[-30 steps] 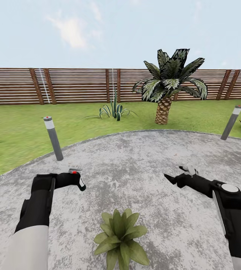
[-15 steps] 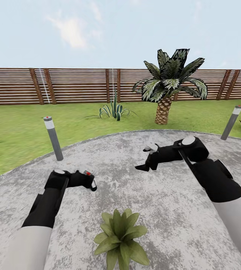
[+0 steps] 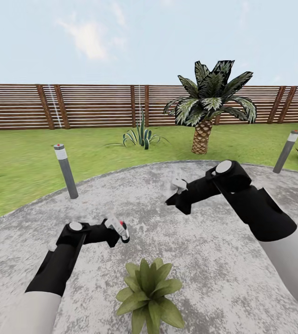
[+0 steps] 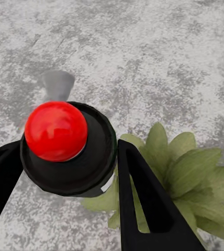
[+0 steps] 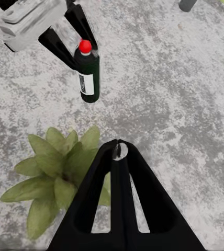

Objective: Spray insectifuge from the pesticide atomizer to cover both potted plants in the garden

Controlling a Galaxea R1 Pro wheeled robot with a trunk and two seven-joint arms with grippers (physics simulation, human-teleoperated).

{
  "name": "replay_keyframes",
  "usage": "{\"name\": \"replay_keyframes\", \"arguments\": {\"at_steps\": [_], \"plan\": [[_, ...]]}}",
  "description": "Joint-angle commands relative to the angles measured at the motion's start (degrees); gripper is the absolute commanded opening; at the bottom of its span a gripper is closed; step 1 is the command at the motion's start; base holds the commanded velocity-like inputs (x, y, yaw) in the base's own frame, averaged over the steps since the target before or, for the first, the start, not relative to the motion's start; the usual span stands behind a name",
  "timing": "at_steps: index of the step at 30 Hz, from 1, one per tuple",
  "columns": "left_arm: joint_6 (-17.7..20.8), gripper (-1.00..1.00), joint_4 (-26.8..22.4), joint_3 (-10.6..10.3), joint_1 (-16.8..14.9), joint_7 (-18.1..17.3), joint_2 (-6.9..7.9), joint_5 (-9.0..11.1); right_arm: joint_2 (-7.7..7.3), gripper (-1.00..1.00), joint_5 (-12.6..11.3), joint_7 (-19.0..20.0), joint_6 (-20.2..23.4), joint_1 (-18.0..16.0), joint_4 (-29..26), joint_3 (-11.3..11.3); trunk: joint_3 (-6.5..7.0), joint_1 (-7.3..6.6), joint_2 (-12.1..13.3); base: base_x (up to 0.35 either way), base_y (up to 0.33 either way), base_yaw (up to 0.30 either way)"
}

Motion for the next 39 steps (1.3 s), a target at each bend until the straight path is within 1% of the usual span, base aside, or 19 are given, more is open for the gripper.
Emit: {"name": "replay_keyframes", "arguments": {"at_steps": [1, 4, 9, 11, 14, 18, 21, 24, 26, 31, 35, 39], "plan": [[0.10, -1.00, 0.15, 0.02, 0.07, -0.46, -0.11, -0.25, -0.01, -1.00, 0.56, 0.55, 0.49, -0.13, -0.11, 0.17, -0.06, -0.01, -0.03, 0.000, 0.000, 0.000], [-1.76, -1.00, 1.20, -1.42, 0.35, -0.51, -0.21, -0.27, 0.05, -1.00, 0.48, 0.62, 0.67, -0.97, -0.18, 0.80, -0.06, -0.01, -0.03, 0.000, 0.000, 0.000], [-4.40, -1.00, 1.79, -3.92, 0.80, -0.58, -0.36, -0.21, 0.37, -1.00, 0.24, 0.64, 1.36, -2.78, -0.11, 2.97, -0.06, -0.01, -0.03, 0.000, 0.000, 0.000], [-5.01, -1.00, 1.83, -4.38, 0.99, -0.59, -0.38, -0.20, 0.62, -1.00, 0.21, 0.65, 1.52, -3.18, 0.01, 3.19, -0.06, -0.01, -0.03, 0.000, 0.000, 0.000], [-5.88, -1.00, 1.75, -6.37, 1.63, -0.61, -0.42, -0.14, 1.96, -1.00, 0.26, 0.65, 1.78, -3.75, 0.21, 4.16, -0.06, -0.01, -0.03, 0.000, 0.000, 0.000], [-5.95, -1.00, 1.53, -8.00, 1.79, -0.68, -0.91, -0.05, 2.48, -1.00, 0.39, 0.65, 1.92, -3.90, 0.36, 5.61, -0.06, -0.01, -0.03, 0.000, 0.000, 0.000], [-5.90, -1.00, 1.30, -8.43, 1.74, -0.60, -1.85, -0.05, 2.61, -1.00, 0.46, 0.65, 1.95, -3.93, 0.44, 6.18, -0.06, -0.01, -0.03, 0.000, 0.000, 0.000], [-5.77, -1.00, 1.01, -8.56, 1.71, -0.53, -2.74, -0.07, 2.69, -1.00, 0.48, 0.64, 1.93, -3.94, 0.48, 6.33, -0.06, -0.01, -0.03, 0.000, 0.000, 0.000], [-5.59, -1.00, 0.76, -8.61, 1.52, -0.45, -3.69, -0.09, 2.73, -1.00, 0.49, 0.60, 1.90, -3.95, 0.58, 6.39, -0.06, -0.01, -0.03, 0.000, 0.000, 0.000], [-5.25, -1.00, 0.39, -8.64, 1.12, -0.37, -5.15, -0.11, 2.73, -1.00, 0.56, 0.57, 1.88, -3.95, 0.64, 6.45, -0.06, -0.01, -0.03, 0.000, 0.000, 0.000], [-5.16, -1.00, 0.27, -8.64, 0.79, -0.67, -5.61, -0.05, 2.68, -1.00, 0.58, 0.56, 1.82, -3.91, 0.65, 6.50, -0.06, -0.01, -0.03, 0.000, 0.000, 0.000], [-5.20, -1.00, -0.83, -8.59, 0.52, -2.78, -5.82, 0.03, 2.67, -1.00, 0.62, 0.56, 1.74, -3.87, 0.66, 6.51, -0.06, -0.01, -0.03, 0.000, 0.000, 0.000]]}}
